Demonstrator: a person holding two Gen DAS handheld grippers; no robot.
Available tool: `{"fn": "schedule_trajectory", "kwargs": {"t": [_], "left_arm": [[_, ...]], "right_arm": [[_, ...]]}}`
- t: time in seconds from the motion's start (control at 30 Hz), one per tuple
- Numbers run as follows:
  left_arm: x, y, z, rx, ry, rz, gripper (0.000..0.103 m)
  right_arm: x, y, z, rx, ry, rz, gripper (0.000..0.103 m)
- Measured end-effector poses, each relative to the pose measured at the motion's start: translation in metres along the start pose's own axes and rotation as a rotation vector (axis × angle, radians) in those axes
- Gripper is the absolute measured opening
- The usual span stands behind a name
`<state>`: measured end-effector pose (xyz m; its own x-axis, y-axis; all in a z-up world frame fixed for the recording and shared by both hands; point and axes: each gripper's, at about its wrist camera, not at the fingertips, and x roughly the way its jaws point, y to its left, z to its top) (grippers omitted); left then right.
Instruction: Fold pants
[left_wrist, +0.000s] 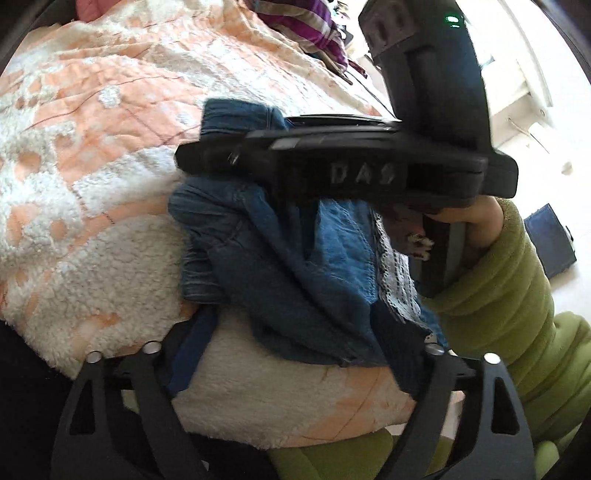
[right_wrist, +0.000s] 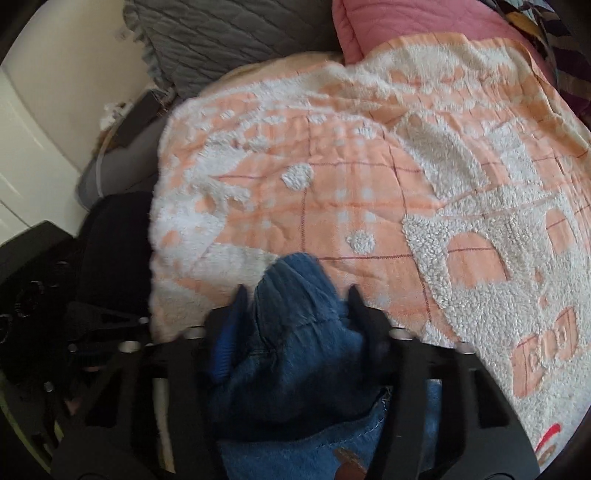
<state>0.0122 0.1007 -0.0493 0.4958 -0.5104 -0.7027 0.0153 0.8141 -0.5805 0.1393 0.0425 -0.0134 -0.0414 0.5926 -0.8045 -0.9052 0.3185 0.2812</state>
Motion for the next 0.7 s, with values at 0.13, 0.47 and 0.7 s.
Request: {"fn": "schedule_trajectory", "kwargs": {"t": [0.13,0.47,0.7], "left_arm": [[0.001,-0.007,0.000,-0.003,-0.001,0.010,0.091],[0.033,-0.059,0.019,0.028,0.038,-0.112,0.095],[0.053,-0.130,0.020,0.221,0.051,-0.084,0.088]], "right_arm": [[-0.045,-0.007,-0.012,0.028,-0.123,0.016,0.025],[-0.139,-0.024,-0.064,0.078,-0.331,0.002,0.025],[-0.180,-0.040,-0.109,0.135,-0.407,-0.050,0.025]]}}
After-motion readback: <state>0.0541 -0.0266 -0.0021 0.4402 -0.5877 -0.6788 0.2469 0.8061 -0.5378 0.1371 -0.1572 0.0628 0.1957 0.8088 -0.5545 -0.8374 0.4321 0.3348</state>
